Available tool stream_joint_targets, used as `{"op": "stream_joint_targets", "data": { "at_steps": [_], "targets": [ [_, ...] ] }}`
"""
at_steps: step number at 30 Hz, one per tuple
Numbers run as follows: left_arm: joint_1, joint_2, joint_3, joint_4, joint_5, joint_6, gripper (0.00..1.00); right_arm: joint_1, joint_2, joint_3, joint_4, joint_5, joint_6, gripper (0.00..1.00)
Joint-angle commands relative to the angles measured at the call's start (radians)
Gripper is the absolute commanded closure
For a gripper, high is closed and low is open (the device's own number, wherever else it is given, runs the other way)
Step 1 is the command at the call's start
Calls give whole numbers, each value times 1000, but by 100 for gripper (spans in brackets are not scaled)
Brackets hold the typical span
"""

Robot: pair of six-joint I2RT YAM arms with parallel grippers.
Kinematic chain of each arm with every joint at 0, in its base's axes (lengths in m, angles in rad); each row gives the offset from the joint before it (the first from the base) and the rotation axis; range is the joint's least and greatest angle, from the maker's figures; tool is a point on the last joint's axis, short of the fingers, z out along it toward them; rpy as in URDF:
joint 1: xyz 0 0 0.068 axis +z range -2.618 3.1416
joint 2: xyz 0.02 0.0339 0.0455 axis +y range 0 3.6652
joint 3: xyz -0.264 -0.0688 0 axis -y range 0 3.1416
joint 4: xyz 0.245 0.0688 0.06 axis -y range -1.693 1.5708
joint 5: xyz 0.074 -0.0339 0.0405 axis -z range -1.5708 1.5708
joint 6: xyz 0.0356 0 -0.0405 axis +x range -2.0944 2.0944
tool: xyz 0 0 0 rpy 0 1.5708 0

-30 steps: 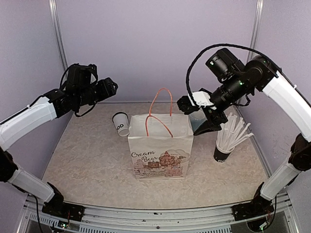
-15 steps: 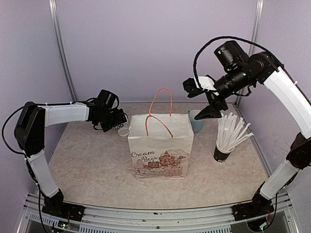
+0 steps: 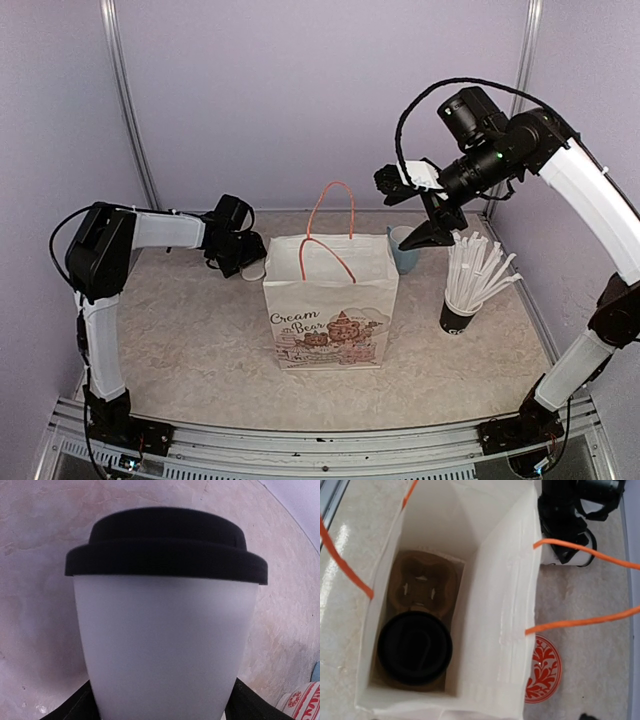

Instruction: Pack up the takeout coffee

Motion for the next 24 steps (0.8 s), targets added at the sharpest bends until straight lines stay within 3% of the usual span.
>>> {"op": "stream_joint_targets", "data": {
  "at_steps": [1, 9, 17, 20, 22, 24],
  "targets": [
    [11, 52, 41, 28, 42, -9, 22, -3, -2, -15, -2, -24, -1, 15],
    [7, -58, -73, 109, 65, 21, 32, -4, -1, 7, 9, -32, 21, 16],
    [0, -486, -339, 275, -3, 172, 32, -7, 60, 148, 169, 33, 131, 15],
    [-10, -646, -420, 429, 40, 288, 31, -7, 118, 255, 223, 7, 195, 10],
    [-28, -755, -469, 541, 123, 369, 31, -8, 164, 320, 241, -38, 228, 2],
    [-52, -821, -501, 637, 207, 449, 30, -7, 211, 376, 259, -83, 264, 1]
  ]
}}
